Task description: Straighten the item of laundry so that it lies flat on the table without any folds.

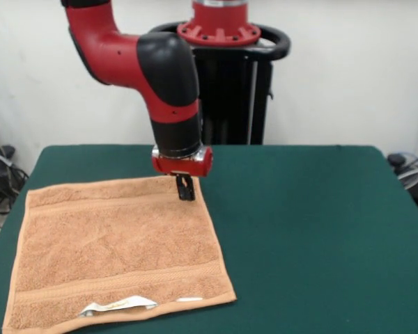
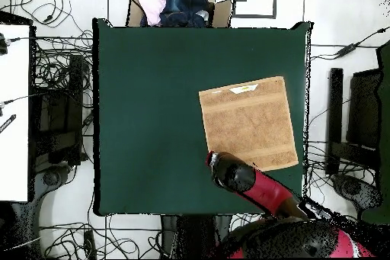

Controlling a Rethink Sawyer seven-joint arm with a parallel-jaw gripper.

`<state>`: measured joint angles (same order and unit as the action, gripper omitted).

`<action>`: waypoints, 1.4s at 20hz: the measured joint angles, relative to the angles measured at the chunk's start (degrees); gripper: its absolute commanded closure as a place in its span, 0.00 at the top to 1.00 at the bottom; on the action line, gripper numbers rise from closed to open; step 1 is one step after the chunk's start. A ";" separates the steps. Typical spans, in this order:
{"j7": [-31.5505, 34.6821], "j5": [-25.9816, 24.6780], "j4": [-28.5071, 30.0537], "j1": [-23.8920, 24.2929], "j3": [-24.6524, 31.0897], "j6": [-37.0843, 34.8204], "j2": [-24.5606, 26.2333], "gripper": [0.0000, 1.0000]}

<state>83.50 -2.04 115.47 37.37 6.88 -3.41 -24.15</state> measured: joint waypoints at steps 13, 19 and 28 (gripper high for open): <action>0.00 -0.27 -0.08 -1.18 -0.39 -1.32 -1.31 0.00; 0.00 -0.28 -0.07 -1.48 -0.37 -5.08 -4.24 0.00; 0.00 -0.31 -0.04 -1.26 -0.36 -7.66 -7.85 0.00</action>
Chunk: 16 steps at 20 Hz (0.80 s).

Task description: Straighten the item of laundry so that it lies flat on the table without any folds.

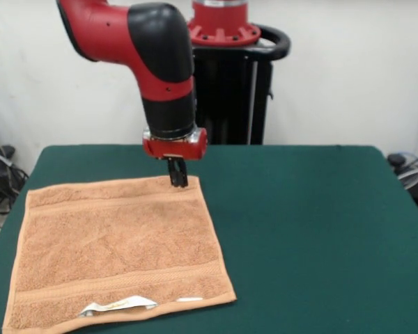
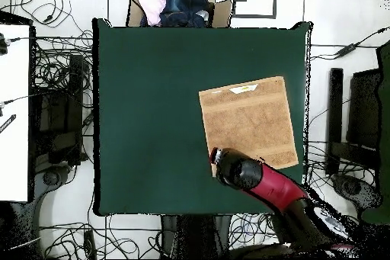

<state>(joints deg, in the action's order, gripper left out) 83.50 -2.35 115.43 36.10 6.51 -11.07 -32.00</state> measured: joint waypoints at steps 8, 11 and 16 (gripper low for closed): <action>0.00 -0.15 -0.22 2.27 -0.01 -2.32 -1.81 0.00; 0.00 -0.73 -0.79 2.91 -0.02 -2.39 -1.42 0.00; 0.00 -1.76 -2.73 3.52 -0.01 -2.38 0.63 0.00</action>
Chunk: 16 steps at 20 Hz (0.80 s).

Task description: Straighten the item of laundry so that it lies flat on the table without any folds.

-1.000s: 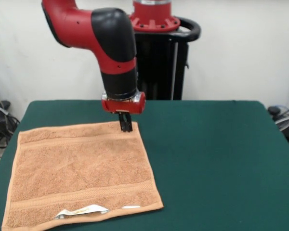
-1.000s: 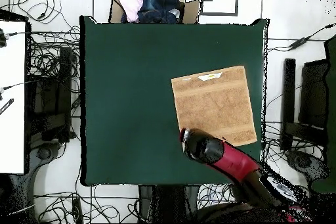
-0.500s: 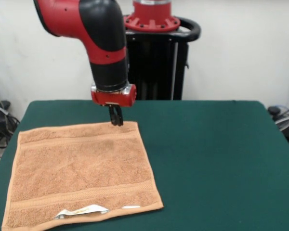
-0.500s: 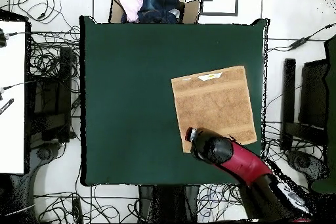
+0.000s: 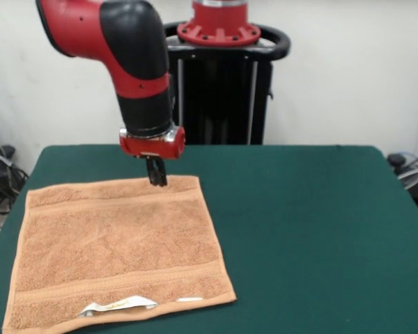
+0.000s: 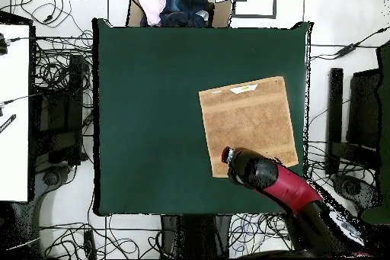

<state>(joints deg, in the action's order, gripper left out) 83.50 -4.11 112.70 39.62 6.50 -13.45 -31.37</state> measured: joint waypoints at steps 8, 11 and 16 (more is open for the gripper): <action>0.00 -3.73 -4.57 1.57 0.18 0.55 6.43 0.00; 0.00 -5.06 -5.04 2.70 0.99 0.62 7.18 0.00; 0.00 -7.14 -5.10 3.95 2.26 0.20 7.14 0.00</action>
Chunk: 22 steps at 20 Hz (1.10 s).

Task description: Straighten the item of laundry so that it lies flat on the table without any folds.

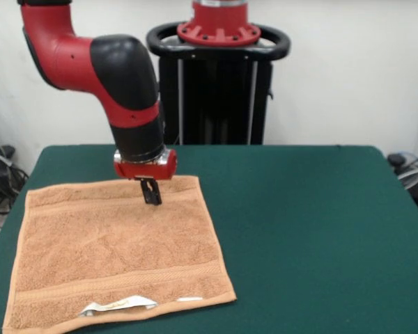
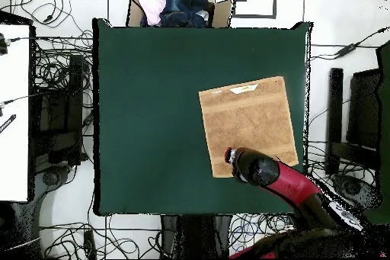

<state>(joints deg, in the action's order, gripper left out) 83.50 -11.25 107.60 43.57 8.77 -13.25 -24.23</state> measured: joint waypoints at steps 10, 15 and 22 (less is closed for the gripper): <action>0.01 -1.79 -0.60 0.50 0.79 -1.23 -0.01 0.00; 0.01 -1.85 -0.98 0.40 0.83 -2.01 0.03 0.00; 0.01 -1.94 -0.99 0.37 0.83 -2.01 0.02 0.00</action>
<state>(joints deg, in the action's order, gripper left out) 83.51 -13.19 106.61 43.94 9.60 -15.26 -24.21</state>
